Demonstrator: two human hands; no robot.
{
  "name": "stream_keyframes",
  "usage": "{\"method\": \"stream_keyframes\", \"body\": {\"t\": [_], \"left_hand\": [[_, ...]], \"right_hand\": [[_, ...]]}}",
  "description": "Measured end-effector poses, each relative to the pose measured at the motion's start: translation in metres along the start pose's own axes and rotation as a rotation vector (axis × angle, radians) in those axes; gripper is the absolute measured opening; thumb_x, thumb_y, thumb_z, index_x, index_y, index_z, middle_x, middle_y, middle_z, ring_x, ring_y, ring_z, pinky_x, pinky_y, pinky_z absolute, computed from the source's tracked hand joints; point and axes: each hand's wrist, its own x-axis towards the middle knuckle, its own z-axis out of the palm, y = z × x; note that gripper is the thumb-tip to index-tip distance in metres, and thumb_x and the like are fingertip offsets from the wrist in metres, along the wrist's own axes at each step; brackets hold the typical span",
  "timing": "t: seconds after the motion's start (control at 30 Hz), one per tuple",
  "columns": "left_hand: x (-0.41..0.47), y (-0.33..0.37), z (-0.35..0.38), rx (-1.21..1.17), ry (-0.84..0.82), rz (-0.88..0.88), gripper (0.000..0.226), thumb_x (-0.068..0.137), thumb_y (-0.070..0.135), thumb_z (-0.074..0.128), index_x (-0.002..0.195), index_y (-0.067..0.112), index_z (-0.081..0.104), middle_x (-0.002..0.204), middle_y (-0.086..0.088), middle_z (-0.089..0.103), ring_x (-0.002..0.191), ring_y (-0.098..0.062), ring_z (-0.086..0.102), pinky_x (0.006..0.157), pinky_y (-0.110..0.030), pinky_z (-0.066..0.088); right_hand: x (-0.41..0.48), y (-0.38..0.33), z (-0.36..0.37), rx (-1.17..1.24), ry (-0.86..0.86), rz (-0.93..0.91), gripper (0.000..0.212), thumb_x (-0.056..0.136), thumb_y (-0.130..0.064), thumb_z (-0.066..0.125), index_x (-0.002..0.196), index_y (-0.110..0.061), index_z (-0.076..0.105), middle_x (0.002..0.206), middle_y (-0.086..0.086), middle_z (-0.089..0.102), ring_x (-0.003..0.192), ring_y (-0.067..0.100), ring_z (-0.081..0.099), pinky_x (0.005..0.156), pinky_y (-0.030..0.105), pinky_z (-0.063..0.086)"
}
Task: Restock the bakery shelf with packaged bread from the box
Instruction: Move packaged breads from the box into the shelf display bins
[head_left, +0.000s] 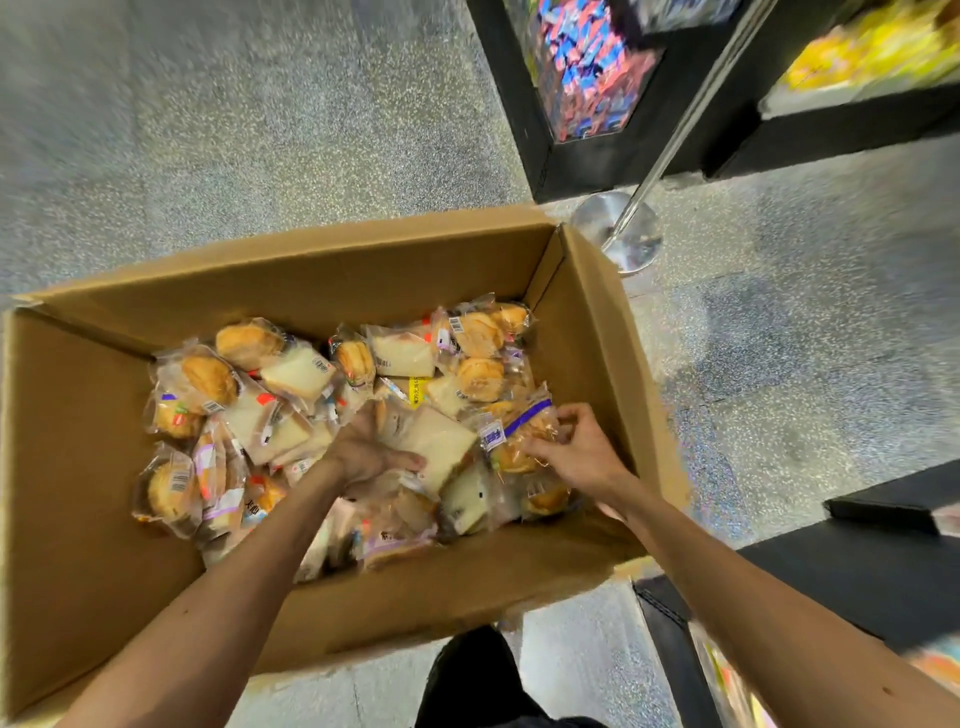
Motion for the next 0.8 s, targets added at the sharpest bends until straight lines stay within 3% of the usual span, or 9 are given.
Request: {"method": "stream_keyframes", "body": {"t": [0.07,0.13,0.23,0.3,0.33,0.4,0.5,0.63,0.8], "left_hand": [[-0.028,0.022,-0.004,-0.097,0.043,0.050,0.077,0.057,0.027,0.097,0.113,0.019,0.045,0.098,0.012,0.055,0.100,-0.012,0.058,0.072,-0.003,0.043],[-0.052,0.043,-0.007,-0.171,0.074,0.144,0.059,0.066,0.003,0.089,0.098,0.026,0.046,0.090,0.012,0.058,0.081,0.000,0.056,0.071,-0.005,0.047],[-0.088,0.082,-0.004,-0.215,0.075,0.233,0.074,0.043,0.024,0.100,0.105,0.020,0.061,0.096,0.000,0.075,0.091,-0.017,0.071,0.081,-0.029,0.058],[-0.114,0.115,0.009,-0.206,0.072,0.319,0.091,0.030,0.036,0.102,0.110,0.018,0.062,0.098,0.000,0.076,0.093,-0.018,0.072,0.080,-0.032,0.059],[-0.131,0.134,0.020,-0.208,0.056,0.366,0.093,0.033,0.034,0.102,0.114,0.015,0.061,0.099,-0.001,0.075,0.091,-0.016,0.073,0.076,-0.030,0.059],[-0.171,0.171,0.053,-0.238,0.003,0.460,0.073,0.054,0.010,0.097,0.117,0.008,0.059,0.097,-0.002,0.074,0.079,-0.004,0.072,0.063,-0.018,0.055],[-0.236,0.214,0.122,-0.253,-0.086,0.590,0.045,0.066,-0.006,0.085,0.098,0.017,0.061,0.079,0.008,0.075,0.062,0.004,0.068,0.053,-0.015,0.053],[-0.327,0.243,0.229,-0.182,-0.220,0.774,0.041,0.062,-0.001,0.088,0.089,0.020,0.065,0.087,0.007,0.075,0.069,-0.002,0.071,0.063,-0.020,0.058],[-0.439,0.247,0.369,-0.031,-0.479,0.896,0.079,0.041,0.014,0.098,0.112,0.016,0.062,0.103,-0.006,0.076,0.096,-0.022,0.072,0.086,-0.037,0.058]], "right_hand": [[-0.025,-0.008,-0.015,0.095,0.006,-0.067,0.064,0.074,-0.024,0.085,0.121,-0.022,0.040,0.117,0.006,0.063,0.099,0.021,0.069,0.083,0.046,0.060],[-0.057,-0.017,-0.034,0.202,0.020,-0.131,0.065,0.072,-0.022,0.086,0.121,-0.016,0.043,0.115,0.008,0.064,0.096,0.020,0.070,0.079,0.043,0.061],[-0.111,-0.019,-0.070,0.329,0.011,-0.234,0.077,0.059,-0.032,0.093,0.119,-0.013,0.049,0.112,0.013,0.070,0.096,0.033,0.071,0.082,0.054,0.059],[-0.149,-0.011,-0.100,0.394,-0.001,-0.313,0.083,0.056,-0.033,0.094,0.120,-0.011,0.048,0.103,0.009,0.074,0.086,0.027,0.073,0.078,0.047,0.059],[-0.170,-0.005,-0.115,0.435,0.010,-0.349,0.072,0.063,-0.025,0.091,0.119,-0.011,0.048,0.095,0.005,0.075,0.077,0.021,0.072,0.072,0.041,0.059],[-0.213,0.014,-0.144,0.526,0.050,-0.422,0.047,0.078,-0.005,0.078,0.115,-0.013,0.050,0.085,0.001,0.075,0.070,0.016,0.071,0.066,0.034,0.061],[-0.287,0.056,-0.185,0.596,0.208,-0.528,0.035,0.081,-0.001,0.074,0.107,-0.018,0.058,0.088,0.002,0.073,0.069,0.017,0.069,0.059,0.030,0.056],[-0.396,0.138,-0.231,0.709,0.391,-0.634,0.024,0.083,-0.002,0.071,0.096,-0.020,0.063,0.082,0.000,0.071,0.065,0.014,0.067,0.058,0.028,0.054],[-0.528,0.263,-0.262,0.929,0.787,-0.664,0.036,0.080,0.002,0.075,0.104,-0.011,0.052,0.093,0.011,0.069,0.063,0.014,0.066,0.056,0.030,0.057]]}}
